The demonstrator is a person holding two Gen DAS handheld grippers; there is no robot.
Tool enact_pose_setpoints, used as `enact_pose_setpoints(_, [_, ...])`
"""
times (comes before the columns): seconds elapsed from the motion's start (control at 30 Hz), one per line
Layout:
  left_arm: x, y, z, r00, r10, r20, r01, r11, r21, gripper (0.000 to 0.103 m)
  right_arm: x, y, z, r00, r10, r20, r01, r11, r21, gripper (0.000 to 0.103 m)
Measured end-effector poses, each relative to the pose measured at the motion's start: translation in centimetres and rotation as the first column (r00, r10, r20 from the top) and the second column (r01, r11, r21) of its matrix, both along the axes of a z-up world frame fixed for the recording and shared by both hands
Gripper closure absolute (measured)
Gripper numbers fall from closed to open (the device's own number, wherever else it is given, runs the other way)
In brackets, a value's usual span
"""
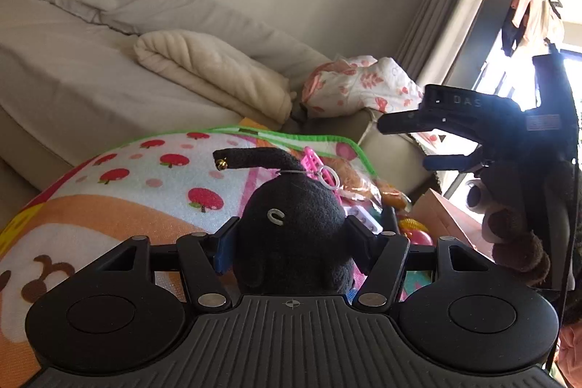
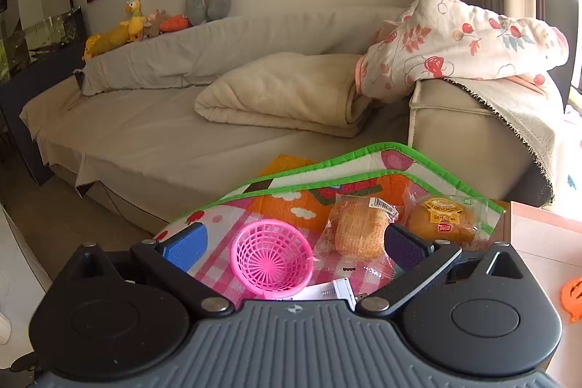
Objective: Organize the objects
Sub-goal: 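Grasp the black plush toy with the left tool while the right tool grasps the pink basket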
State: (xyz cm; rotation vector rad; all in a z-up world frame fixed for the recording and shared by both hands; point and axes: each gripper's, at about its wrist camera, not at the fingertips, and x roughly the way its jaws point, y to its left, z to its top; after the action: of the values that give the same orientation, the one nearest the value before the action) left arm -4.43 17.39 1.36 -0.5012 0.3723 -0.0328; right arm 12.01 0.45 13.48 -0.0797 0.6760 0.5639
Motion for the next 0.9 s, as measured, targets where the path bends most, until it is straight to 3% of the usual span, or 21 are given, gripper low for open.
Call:
enact_pose_setpoints(0.2, [0.0, 0.3, -0.2, 1.0, 0.001, 0.004, -0.001, 1.0, -0.022, 0.037, 2.1, 4.8, -4.9, 0.998, 0.053, -0.034, -0.058, 0.982, -0.178, 0.0])
enact_pose_setpoints(0.4, [-0.1, 0.4, -0.3, 1.0, 0.002, 0.005, -0.002, 1.0, -0.031, 0.037, 4.3, 6.2, -7.1, 0.992, 0.029, -0.124, -0.051, 0.982, -0.181, 0.001])
enact_pose_setpoints(0.47, [-0.1, 0.4, -0.3, 1.0, 0.003, 0.006, -0.002, 1.0, -0.03, 0.037, 4.2, 6.3, -7.0, 0.99, 0.031, -0.136, -0.055, 0.982, -0.183, 0.015])
enact_pose_setpoints(0.53, [-0.1, 0.4, -0.3, 1.0, 0.005, 0.005, -0.005, 1.0, -0.029, 0.037, 3.6, 6.2, -6.8, 0.987, 0.049, -0.155, -0.077, 0.98, -0.185, 0.052])
enact_pose_setpoints(0.63, [0.0, 0.3, -0.3, 1.0, 0.007, 0.004, -0.007, 1.0, -0.022, 0.037, 2.0, 5.3, -5.9, 0.992, 0.053, -0.116, -0.077, 0.974, -0.212, 0.074])
enact_pose_setpoints(0.8, [0.1, 0.0, -0.1, 1.0, 0.008, -0.001, -0.008, 1.0, 0.001, 0.037, -0.8, 2.3, -4.4, 0.995, 0.057, -0.087, -0.075, 0.973, -0.22, 0.095])
enact_pose_setpoints(0.9, [0.2, -0.5, 0.2, 1.0, -0.005, -0.009, 0.005, 0.999, 0.035, 0.037, -2.3, 0.7, -4.0, 0.996, 0.057, -0.069, -0.073, 0.966, -0.25, 0.095])
